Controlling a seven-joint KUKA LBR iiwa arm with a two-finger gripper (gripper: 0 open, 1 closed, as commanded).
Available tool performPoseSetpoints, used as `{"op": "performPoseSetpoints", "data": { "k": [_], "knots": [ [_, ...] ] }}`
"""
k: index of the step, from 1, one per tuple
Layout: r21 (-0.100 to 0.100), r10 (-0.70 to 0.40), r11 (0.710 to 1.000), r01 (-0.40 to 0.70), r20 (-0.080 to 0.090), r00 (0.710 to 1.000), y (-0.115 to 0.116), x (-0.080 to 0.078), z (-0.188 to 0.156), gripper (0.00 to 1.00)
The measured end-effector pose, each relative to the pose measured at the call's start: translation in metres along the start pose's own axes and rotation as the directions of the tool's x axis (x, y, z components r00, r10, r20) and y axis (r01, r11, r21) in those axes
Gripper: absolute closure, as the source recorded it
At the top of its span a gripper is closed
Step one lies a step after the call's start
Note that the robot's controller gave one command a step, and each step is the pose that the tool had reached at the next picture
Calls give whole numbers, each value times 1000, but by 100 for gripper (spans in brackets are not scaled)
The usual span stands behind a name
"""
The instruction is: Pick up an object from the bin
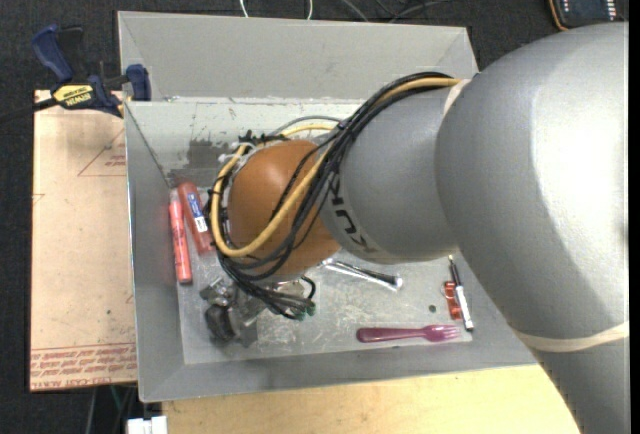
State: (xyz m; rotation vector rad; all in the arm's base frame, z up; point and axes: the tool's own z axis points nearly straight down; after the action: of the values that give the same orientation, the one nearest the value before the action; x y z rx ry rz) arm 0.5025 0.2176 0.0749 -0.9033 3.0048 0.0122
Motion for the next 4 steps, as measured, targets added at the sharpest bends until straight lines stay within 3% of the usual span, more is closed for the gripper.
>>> {"op": "performPoseSetpoints", "data": {
  "k": [1, 4],
  "knots": [
    [0, 1, 1000, -1, 0, 1000, 0, 0, 0, 100],
    [-2, 2, 1000, -2, 3, 1000, 2, -1, -67, 100]
  ]
}}
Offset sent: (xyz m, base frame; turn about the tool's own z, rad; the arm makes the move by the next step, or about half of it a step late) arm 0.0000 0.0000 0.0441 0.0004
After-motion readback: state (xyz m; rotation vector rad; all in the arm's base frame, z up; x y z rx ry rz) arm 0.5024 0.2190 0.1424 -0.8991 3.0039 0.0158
